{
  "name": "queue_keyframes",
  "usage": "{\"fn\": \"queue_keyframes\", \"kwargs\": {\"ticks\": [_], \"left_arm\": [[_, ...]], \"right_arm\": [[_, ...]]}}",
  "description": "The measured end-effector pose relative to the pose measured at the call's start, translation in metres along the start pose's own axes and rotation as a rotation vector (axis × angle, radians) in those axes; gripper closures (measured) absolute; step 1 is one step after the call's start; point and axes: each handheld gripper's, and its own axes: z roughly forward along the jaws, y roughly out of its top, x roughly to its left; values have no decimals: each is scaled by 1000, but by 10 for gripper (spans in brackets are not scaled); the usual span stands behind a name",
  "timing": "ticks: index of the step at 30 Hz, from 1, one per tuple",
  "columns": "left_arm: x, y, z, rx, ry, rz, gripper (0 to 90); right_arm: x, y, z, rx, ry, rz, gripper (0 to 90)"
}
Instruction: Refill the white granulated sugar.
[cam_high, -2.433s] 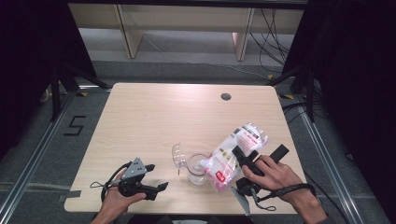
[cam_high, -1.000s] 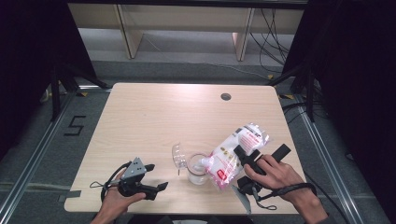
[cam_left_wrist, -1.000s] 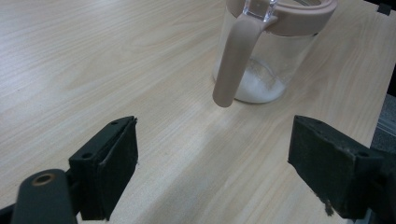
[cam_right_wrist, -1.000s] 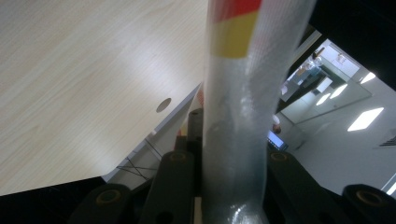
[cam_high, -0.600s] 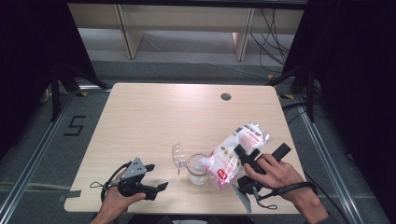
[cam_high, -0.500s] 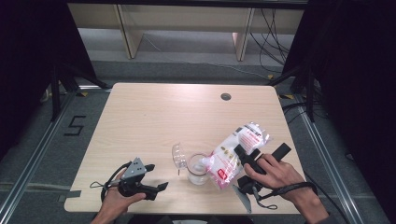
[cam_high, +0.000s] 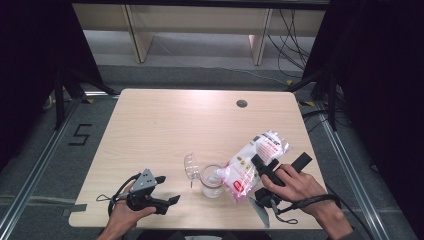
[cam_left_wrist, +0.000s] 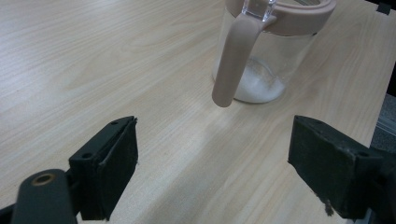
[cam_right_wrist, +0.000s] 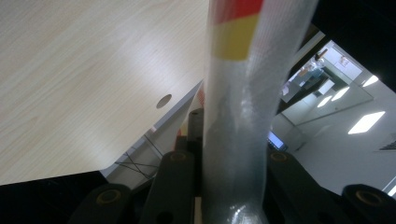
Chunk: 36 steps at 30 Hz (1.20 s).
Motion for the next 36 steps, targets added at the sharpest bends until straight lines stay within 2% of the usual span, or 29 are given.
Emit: {"fn": "queue_keyframes", "kwargs": {"ticks": [1,2,4,5,6,8,9,10,11,14,16,17,18,19,20,24,25,29,31,32,36], "left_arm": [[-2,0,1,-22,-9,-21,155],[-2,0,1,-22,-9,-21,155],[-1,0,1,-26,-12,-5,155],[1,0,0,-4,-3,14,155],[-1,0,1,-15,-6,-13,155],[-1,0,1,-14,-6,-16,155],[-2,0,1,-25,-11,-23,155],[-2,0,1,-25,-11,-23,155],[0,0,0,-8,-5,10,155],[-1,0,1,-12,-6,-6,155],[0,0,0,-2,-1,-2,155],[-2,0,1,-31,-7,-22,155],[-2,0,1,-31,-7,-22,155],[-1,0,1,-31,-7,-17,155],[0,0,1,-31,-9,-7,155],[-1,0,1,-25,-8,-7,155],[1,0,0,-9,-3,11,155],[0,0,1,-32,-9,-6,155],[-1,0,1,-25,-7,-5,155],[0,0,0,-7,-4,8,155],[0,0,0,-7,-3,2,155]], "right_arm": [[0,0,0,-1,1,1,802],[0,0,0,-1,1,1,802],[0,0,1,2,-1,-2,802],[0,0,0,8,-2,8,802],[0,0,0,2,-1,5,802],[0,0,0,3,-1,5,802],[1,1,0,8,0,25,802],[1,1,0,8,0,25,802],[1,1,0,6,-1,16,803],[0,1,1,4,4,15,803],[0,1,1,2,5,17,803],[4,3,0,4,12,79,803],[4,3,0,4,12,79,803],[-1,1,0,1,0,1,803],[-1,1,0,1,0,1,803],[-1,-1,1,-1,6,-10,803],[-1,-1,1,-1,6,-10,803],[-2,-2,0,9,5,-3,804],[-2,-2,0,6,7,-17,804],[-2,-2,-1,9,6,-12,804],[-3,-2,-1,4,8,-21,807]]}}
